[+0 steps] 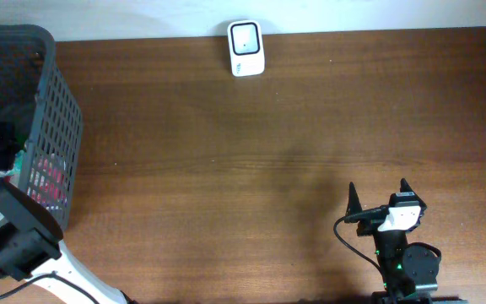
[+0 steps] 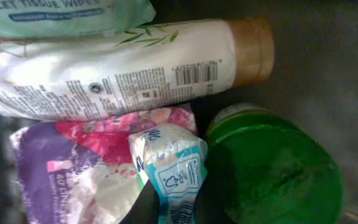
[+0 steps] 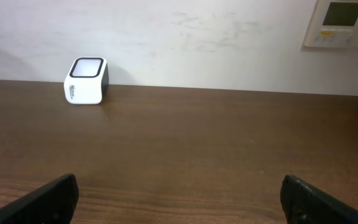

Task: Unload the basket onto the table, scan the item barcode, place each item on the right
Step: 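Grasp the small green tissue pack in the basket with the left gripper, then carry the tissue pack to the scanner and set it on the table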

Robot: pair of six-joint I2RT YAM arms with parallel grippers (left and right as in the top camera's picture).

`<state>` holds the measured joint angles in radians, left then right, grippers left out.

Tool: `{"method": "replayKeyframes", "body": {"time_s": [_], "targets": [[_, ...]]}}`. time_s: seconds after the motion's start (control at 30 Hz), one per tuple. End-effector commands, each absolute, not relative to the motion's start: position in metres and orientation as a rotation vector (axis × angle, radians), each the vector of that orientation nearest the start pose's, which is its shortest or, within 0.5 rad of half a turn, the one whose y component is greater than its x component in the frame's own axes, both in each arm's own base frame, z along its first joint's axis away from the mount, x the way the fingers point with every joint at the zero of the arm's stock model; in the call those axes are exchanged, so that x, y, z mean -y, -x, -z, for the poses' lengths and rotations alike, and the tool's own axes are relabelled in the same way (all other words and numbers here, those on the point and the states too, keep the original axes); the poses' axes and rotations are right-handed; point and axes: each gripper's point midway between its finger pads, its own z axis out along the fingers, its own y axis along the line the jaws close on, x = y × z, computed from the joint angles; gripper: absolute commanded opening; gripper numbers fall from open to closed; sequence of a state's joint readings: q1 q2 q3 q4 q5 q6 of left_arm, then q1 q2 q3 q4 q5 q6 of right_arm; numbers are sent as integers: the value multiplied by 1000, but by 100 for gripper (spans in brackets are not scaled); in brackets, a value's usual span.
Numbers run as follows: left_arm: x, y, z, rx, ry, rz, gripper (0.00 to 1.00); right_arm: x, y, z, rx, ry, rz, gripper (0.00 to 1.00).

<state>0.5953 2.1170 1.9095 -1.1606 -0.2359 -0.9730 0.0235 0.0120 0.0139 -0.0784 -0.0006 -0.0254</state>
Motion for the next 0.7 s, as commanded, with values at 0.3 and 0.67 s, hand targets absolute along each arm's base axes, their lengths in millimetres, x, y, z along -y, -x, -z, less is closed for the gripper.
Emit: {"method": "replayKeyframes", "body": {"time_s": [0.3,0.67], "targets": [[-271,-346,-306,-1716,1769,-62,0,-7,-246,-155,-1653,39,-7,99],[-149,-340,-406,-1768,1417,519,0,-7,-246,-155,-1653,39,-7,99]]}}
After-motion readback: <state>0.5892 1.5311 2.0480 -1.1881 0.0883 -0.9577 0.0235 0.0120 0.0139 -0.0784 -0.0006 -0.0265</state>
